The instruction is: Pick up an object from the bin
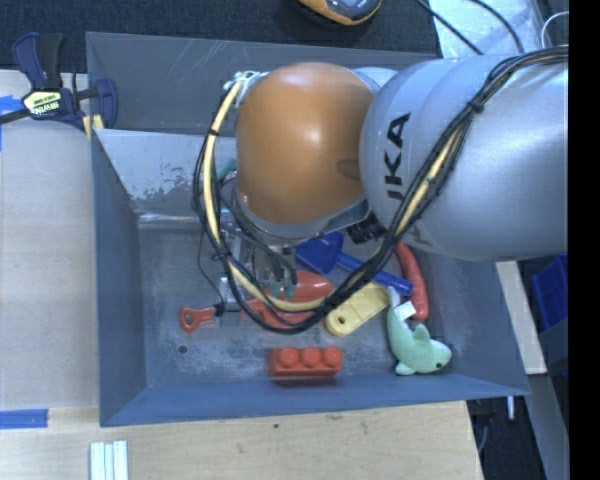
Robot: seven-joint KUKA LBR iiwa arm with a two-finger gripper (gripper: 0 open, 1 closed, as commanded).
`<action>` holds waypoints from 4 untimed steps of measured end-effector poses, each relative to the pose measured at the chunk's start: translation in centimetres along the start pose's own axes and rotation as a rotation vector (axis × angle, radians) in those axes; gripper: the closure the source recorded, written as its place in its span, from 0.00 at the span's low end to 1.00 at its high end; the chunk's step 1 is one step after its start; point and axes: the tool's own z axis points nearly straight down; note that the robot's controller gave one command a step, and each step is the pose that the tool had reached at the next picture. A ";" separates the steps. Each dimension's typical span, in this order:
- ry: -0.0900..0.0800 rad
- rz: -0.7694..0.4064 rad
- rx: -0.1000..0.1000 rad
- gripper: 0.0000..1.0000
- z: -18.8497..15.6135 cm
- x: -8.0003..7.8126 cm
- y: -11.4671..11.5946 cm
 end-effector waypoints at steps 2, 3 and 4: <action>-0.001 -0.165 0.000 0.00 3.0 -0.9 -0.2; 0.001 -0.289 -0.001 0.00 11.6 -0.8 1.8; -0.001 -0.288 -0.002 0.00 11.5 -0.8 1.8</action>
Offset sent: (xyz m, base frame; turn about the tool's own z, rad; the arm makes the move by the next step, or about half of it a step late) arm 0.0082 -0.0016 -0.0310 -0.1728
